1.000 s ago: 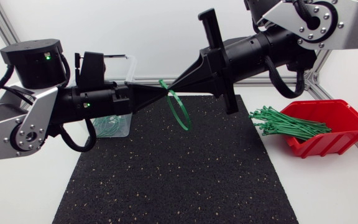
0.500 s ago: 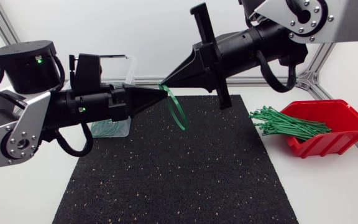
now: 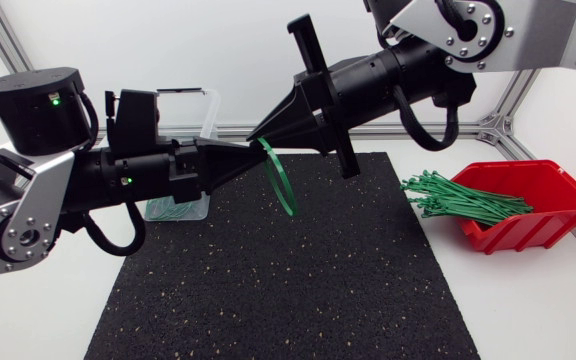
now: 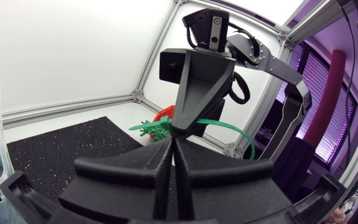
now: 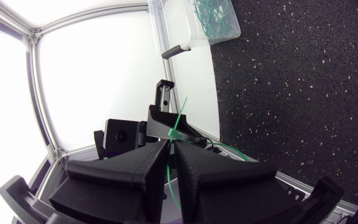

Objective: Take a green cable tie from the red box, thread the tail through the head to close it, then place it in the transparent bin on the left.

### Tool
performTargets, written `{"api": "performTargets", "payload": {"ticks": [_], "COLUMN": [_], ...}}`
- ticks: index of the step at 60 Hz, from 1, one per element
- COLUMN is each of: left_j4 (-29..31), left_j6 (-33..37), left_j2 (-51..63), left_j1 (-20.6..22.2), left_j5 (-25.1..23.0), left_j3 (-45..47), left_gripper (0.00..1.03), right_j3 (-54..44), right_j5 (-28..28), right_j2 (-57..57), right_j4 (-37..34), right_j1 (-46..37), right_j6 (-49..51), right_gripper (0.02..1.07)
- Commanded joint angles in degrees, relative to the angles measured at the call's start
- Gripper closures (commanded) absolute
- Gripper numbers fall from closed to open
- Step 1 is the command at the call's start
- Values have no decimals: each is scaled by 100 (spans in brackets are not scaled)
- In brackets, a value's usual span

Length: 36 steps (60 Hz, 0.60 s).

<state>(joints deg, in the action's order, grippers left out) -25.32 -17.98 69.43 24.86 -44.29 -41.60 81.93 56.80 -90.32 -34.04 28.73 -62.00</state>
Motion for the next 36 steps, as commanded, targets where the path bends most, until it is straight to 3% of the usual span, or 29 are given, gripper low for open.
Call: {"api": "performTargets", "payload": {"ticks": [1, 36], "left_j4": [-149, -96], "left_j6": [93, 435], "left_j2": [-149, 449], "left_j1": [-34, -342], "left_j5": [-79, -378], "left_j3": [-6, -181], "left_gripper": [100, 100], "right_j3": [-125, -116], "right_j5": [-125, -204], "right_j2": [-161, 296], "right_j4": [12, -15], "right_j1": [1, -272], "right_j6": [-181, -67], "right_gripper": [82, 79]}}
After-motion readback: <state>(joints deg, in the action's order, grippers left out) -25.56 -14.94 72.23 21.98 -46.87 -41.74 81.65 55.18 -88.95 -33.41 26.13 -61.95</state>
